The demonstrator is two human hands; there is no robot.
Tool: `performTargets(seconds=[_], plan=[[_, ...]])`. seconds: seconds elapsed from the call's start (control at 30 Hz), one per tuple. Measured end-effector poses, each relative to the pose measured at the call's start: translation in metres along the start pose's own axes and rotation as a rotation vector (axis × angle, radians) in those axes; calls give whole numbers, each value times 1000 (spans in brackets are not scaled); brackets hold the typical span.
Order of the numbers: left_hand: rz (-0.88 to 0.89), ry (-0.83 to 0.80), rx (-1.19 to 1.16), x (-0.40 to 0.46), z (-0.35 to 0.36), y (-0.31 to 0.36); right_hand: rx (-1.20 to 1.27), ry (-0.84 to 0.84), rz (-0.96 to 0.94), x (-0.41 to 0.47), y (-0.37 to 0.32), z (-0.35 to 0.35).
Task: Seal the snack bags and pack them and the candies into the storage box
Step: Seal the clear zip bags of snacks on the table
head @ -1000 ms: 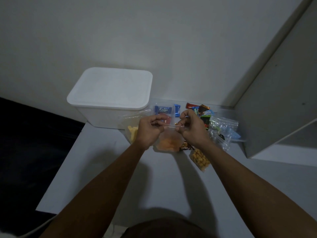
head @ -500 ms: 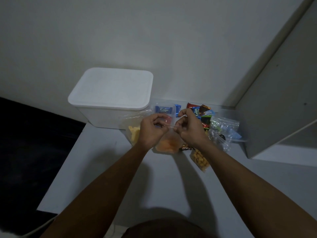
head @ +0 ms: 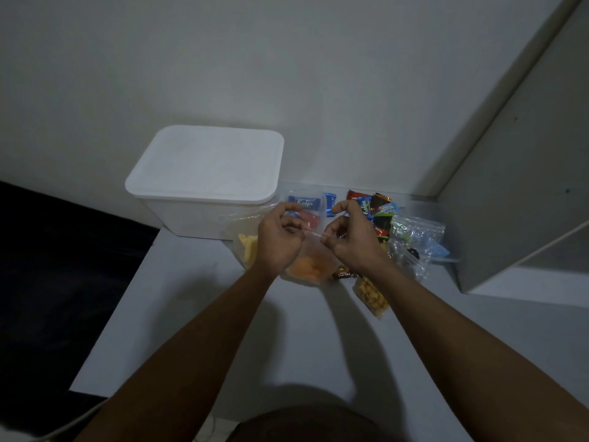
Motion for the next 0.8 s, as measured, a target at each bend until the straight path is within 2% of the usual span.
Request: performTargets(seconds=[0.3, 0.47, 0.67, 0.8], plan=[[42, -33, 31, -6, 11, -3, 4, 23, -3, -1, 3, 7], [6, 28, -2, -1, -1, -9, -28, 11, 48, 0, 11, -2], [21, -133, 55, -4, 6, 2, -82, 38, 24, 0, 9, -5], [41, -58, 56, -6, 1, 5, 19, 32, 59, 0, 11, -3]])
Point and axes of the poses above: each hand's wrist, its own x-axis towards the middle knuckle, its own z-axis out of the palm, y = z × x, the point moved 5 cm from there along x, towards the middle knuckle, and after that the axes turned 5 degrees about -y, right-handed, at the moved point
